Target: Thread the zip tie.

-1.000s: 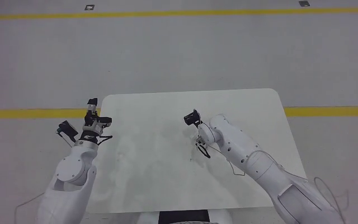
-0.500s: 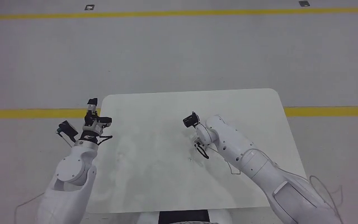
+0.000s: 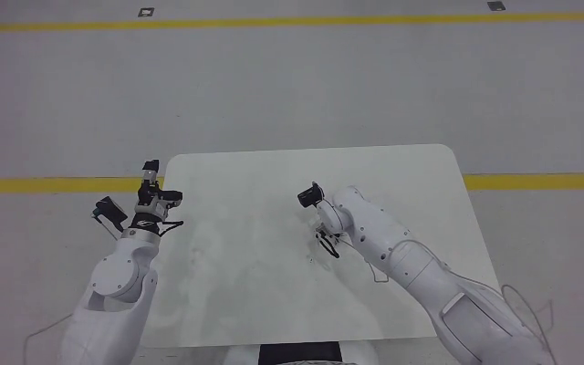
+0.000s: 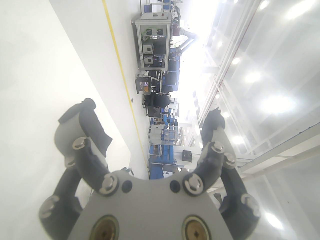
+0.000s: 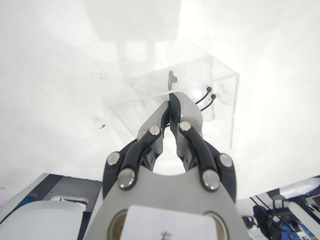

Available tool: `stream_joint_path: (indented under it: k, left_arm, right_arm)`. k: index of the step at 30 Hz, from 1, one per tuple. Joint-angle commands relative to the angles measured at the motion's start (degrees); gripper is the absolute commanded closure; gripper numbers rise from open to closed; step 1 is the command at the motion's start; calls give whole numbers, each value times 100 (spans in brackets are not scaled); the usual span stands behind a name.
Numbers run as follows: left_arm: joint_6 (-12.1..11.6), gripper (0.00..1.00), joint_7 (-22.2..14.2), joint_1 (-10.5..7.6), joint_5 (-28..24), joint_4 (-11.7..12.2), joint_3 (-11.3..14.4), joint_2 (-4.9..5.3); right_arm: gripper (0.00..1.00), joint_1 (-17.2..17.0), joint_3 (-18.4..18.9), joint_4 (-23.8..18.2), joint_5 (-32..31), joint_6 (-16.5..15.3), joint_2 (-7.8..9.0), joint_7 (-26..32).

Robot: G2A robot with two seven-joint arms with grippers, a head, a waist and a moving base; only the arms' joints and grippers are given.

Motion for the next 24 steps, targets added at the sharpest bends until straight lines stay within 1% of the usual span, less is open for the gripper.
stream_joint_path:
  k: [1,4,7,14,18,24]
  left_arm:
    - [0,0,0,0,0,0,0,0]
    - [0,0,0,0,0,0,0,0]
    - [0,0,0,0,0,0,0,0]
    - [0,0,0,0,0,0,0,0]
    - [0,0,0,0,0,0,0,0]
    - [0,0,0,0,0,0,0,0]
  right_arm:
    - [100,5,17,0,-12,-4,-10,14]
    - [100,24,105,-112,-38,5,-4,92]
    - [100,-4,252,-301,-70,-32,39,207]
    - [100,-194,570,-678,-97,-237,178,274]
    - [100,-274,743,-830,37,-307,256,274]
    - [100,-425,1170,-1108,453,-434,431,274]
